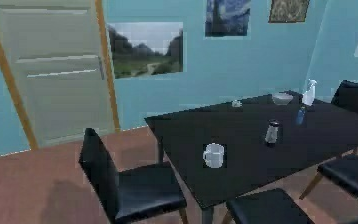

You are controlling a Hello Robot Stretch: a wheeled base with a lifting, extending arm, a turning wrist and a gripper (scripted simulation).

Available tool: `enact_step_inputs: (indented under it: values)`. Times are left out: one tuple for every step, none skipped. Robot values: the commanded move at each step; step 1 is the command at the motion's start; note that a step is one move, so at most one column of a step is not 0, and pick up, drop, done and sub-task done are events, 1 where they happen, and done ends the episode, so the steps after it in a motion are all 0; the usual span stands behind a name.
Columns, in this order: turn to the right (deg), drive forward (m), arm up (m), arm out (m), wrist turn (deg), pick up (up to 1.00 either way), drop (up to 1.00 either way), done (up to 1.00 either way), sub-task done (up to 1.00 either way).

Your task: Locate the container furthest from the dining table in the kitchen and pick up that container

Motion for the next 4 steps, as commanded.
enact_step_inputs:
  values:
    - [-45.0, 0.00, 0.00, 0.00, 0.0, 0.00, 0.00, 0.00, 0.00]
    - [-21.0, 0.00, 0.00, 0.00, 0.0, 0.00, 0.00, 0.00, 0.00]
    - [0.0, 0.85, 0.00, 0.00, 0.0, 0.00, 0.00, 0.00, 0.00]
    - [18.0, 0.00, 0.00, 0.00, 0.0, 0.00, 0.00, 0.00, 0.00]
